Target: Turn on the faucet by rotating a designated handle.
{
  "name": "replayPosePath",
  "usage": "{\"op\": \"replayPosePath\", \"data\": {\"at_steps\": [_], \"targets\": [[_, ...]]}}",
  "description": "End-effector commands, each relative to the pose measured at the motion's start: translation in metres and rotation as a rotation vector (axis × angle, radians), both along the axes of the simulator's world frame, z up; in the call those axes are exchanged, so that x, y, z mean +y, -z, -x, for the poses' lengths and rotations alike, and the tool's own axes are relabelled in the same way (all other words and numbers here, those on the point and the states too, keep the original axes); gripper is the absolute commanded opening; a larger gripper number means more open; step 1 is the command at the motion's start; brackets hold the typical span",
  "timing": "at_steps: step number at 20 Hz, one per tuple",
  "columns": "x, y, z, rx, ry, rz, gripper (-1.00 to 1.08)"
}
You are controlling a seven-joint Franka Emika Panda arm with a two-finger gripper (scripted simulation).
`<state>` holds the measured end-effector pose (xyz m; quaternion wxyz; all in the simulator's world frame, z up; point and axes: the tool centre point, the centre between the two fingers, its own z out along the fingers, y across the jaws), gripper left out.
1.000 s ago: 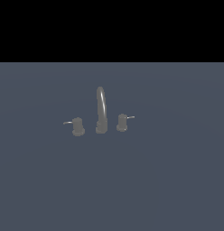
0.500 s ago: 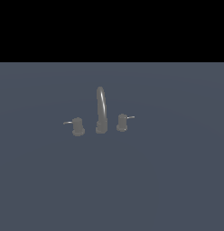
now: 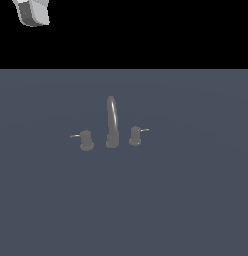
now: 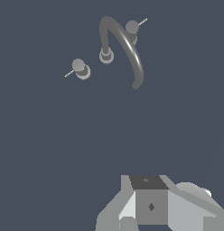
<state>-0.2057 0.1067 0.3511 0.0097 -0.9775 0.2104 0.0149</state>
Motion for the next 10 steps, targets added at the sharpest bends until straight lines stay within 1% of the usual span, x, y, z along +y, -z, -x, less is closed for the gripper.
{"op": "replayPosePath", "data": {"at_steps": [1, 10], "targets": [[0.011, 0.015, -0.009, -0.001, 0.052, 0.0, -1.0], [0.042, 0.067, -0.047, -0.002, 0.224, 0.001, -1.0]]}}
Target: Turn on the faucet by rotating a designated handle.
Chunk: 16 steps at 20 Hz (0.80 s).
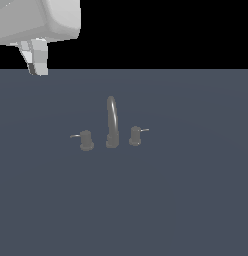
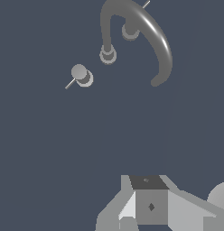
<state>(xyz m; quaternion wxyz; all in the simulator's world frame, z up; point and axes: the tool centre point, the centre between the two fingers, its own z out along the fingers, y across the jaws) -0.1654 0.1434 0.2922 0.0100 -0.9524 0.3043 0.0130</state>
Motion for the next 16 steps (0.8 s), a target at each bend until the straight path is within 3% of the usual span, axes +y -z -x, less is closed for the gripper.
{"op": "replayPosePath", "data": {"at_steps": [1, 16], "targets": [[0.008, 0.014, -0.011, -0.001, 0.047, -0.001, -1.0], [0.037, 0.086, -0.072, -0.003, 0.285, 0.003, -1.0]]}}
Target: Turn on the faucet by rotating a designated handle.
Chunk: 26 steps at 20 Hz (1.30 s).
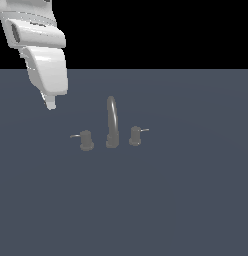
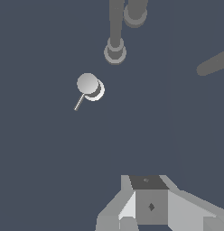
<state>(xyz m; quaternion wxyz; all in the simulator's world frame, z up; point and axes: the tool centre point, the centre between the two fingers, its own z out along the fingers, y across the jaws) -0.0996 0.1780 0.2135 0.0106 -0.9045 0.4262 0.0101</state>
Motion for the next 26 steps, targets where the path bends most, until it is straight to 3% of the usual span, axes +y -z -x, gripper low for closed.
{"op": "replayPosePath", "data": {"at_steps": [1, 26], "targets": [[0.003, 0.011, -0.01, -0.001, 0.038, 0.001, -1.0], [0.006, 0.133, -0.126, -0.003, 0.446, 0.029, -1.0]]}}
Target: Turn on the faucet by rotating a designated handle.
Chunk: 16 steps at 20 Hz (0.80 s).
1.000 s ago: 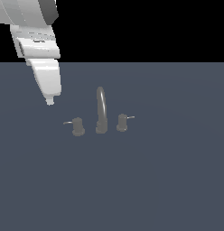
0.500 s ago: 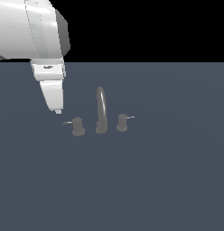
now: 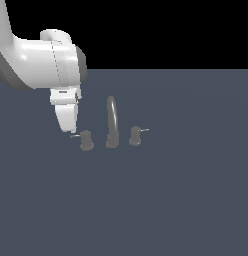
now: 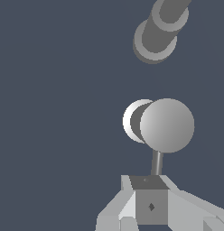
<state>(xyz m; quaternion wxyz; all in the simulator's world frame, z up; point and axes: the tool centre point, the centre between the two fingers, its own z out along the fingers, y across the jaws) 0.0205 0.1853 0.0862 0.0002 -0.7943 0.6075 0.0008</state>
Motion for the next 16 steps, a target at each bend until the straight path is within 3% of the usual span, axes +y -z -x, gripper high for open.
{"op": "replayPosePath", "data": {"at_steps": [1, 8, 16], "targets": [[-0.002, 0.009, -0.01, -0.001, 0.033, 0.002, -1.0], [-0.005, 0.022, -0.024, -0.001, 0.082, 0.003, -1.0], [-0.006, 0.023, -0.026, -0.001, 0.088, 0.002, -1.0]]}}
